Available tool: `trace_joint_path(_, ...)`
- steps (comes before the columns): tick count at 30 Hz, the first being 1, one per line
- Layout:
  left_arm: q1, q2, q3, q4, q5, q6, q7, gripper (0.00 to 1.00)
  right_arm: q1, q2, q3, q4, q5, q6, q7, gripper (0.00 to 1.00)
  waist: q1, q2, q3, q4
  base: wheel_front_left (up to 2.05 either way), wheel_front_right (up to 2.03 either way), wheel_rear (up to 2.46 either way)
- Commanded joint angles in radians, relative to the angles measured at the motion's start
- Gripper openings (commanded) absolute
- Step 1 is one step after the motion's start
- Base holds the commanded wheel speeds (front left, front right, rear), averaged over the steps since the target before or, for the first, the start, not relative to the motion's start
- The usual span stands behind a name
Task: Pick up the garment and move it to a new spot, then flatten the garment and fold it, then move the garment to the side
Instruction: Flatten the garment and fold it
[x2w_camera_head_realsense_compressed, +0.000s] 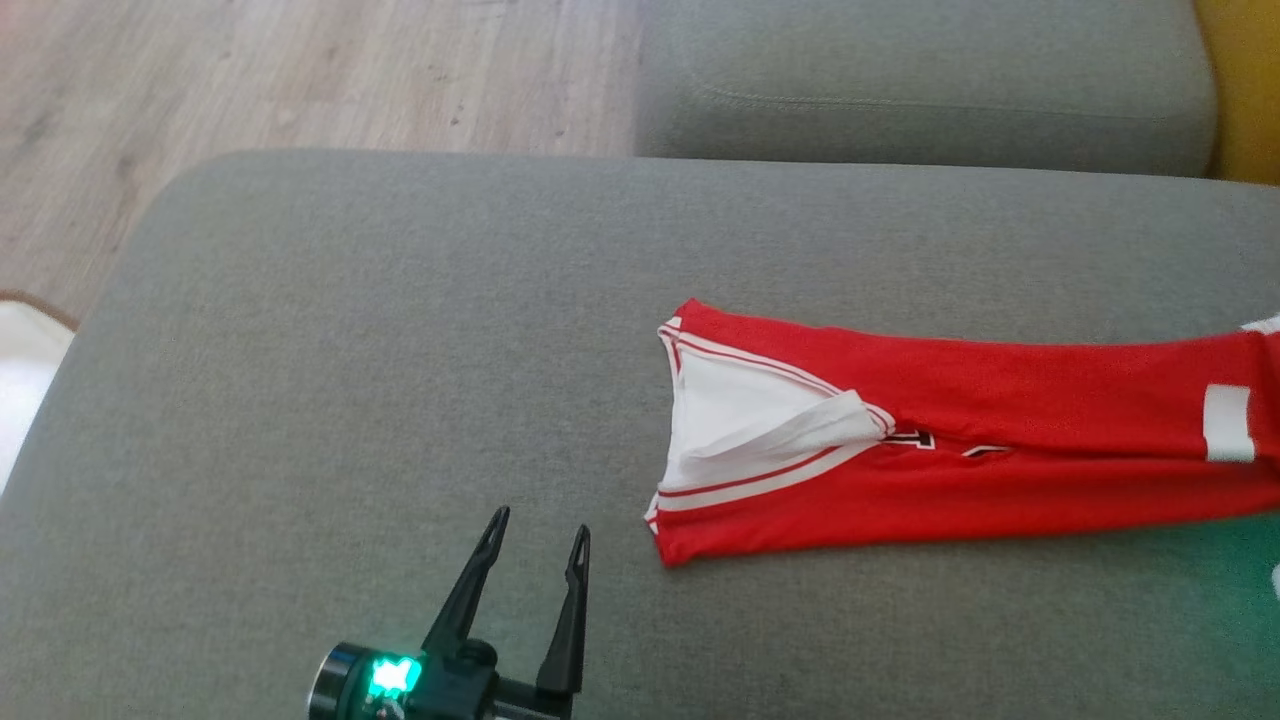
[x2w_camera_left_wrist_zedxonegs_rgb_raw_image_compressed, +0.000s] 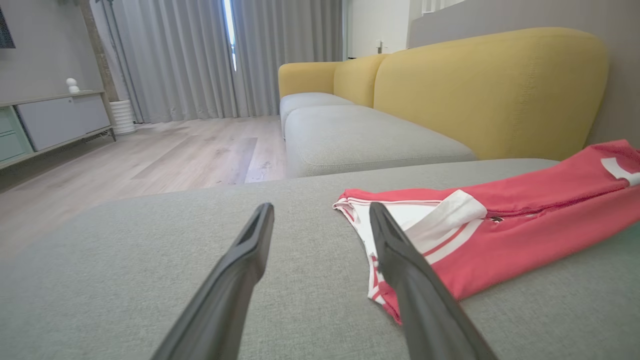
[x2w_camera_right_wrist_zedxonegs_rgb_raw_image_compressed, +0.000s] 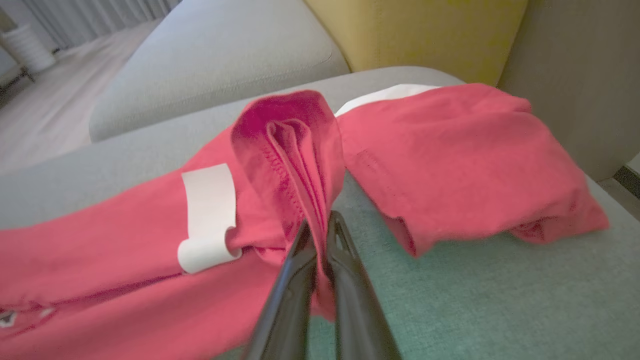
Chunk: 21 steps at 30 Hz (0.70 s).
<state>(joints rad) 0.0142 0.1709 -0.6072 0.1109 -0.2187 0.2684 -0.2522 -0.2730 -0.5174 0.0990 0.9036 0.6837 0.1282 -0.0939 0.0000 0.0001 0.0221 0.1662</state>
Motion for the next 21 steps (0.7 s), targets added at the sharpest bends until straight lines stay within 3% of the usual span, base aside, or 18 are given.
trace_joint_path(1, -0.015, -0.010, 0.044, -0.026, 0.013, -0.006, -0.009, 1.00, -0.005, -0.043, 0.003, -0.048, 0.027, 0.003, -0.006, 0.00, 0.0000, -0.0001, -0.010, -0.016, 0.00, 0.00, 0.00)
trace_joint_path(6, -0.004, -0.018, 0.053, -0.015, 0.026, -0.025, -0.009, 1.00, -0.012, -0.016, -0.001, -0.212, 0.118, 0.003, 0.021, 0.00, 0.0000, -0.0001, -0.025, -0.031, 0.00, 0.00, 0.00)
trace_joint_path(14, 0.003, -0.033, 0.061, 0.000, 0.042, -0.056, -0.010, 1.00, -0.020, 0.128, 0.083, -0.525, 0.192, 0.003, 0.099, 0.00, 0.0000, -0.0001, -0.035, -0.007, 0.00, 0.00, 0.00)
trace_joint_path(21, -0.001, -0.050, 0.060, 0.021, 0.054, -0.080, -0.010, 1.00, -0.076, 0.283, 0.205, -0.590, 0.154, 0.003, 0.163, 0.00, 0.0000, -0.0001, -0.035, 0.053, 0.00, 0.00, 0.00)
